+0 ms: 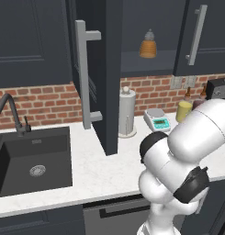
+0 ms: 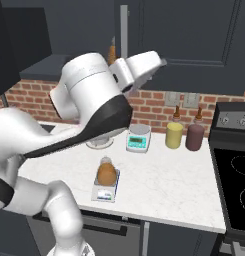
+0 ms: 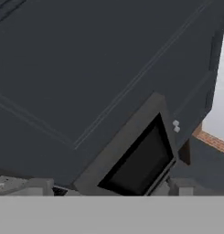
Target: Pick the honey bottle and place it on the digital scale for weighing, and close the cabinet.
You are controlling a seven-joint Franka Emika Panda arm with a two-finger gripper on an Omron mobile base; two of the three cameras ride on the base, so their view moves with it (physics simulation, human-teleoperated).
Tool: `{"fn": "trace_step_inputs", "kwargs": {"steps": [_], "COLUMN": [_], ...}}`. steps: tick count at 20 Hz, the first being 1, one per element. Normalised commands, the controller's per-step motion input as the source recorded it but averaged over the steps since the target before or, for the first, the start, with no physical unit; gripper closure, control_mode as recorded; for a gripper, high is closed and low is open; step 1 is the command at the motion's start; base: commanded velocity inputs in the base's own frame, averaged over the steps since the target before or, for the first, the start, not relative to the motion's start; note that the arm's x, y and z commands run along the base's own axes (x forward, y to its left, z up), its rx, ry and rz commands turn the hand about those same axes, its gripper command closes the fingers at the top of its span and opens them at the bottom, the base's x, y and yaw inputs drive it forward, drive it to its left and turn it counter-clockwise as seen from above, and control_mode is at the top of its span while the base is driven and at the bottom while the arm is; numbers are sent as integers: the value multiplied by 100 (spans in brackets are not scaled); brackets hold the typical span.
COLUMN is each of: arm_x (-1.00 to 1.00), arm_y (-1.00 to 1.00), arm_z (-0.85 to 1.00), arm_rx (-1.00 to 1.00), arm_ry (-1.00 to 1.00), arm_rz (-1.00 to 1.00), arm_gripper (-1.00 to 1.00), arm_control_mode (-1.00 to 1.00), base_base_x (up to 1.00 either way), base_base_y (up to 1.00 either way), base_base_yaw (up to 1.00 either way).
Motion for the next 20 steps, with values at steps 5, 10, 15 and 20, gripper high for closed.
{"fn": "trace_step_inputs", "kwargs": {"steps": [5,10,15,20], "arm_x": [-64,-82,-100,-82], "arm_y": [-42,-24,12,-14], "arm_z": [90,46,-23,-14], "arm_rx": [75,28,-70,-95], "arm_ry": [-1,-33,-59,-28], "arm_rz": [21,13,9,12], "arm_gripper": [-100,-100,-100,-100], "arm_control_mode": [-100,-100,-100,-100], "base_base_x": [0,0,0,0], "base_base_y": [0,0,0,0], "base_base_yaw": [0,0,0,0]}}
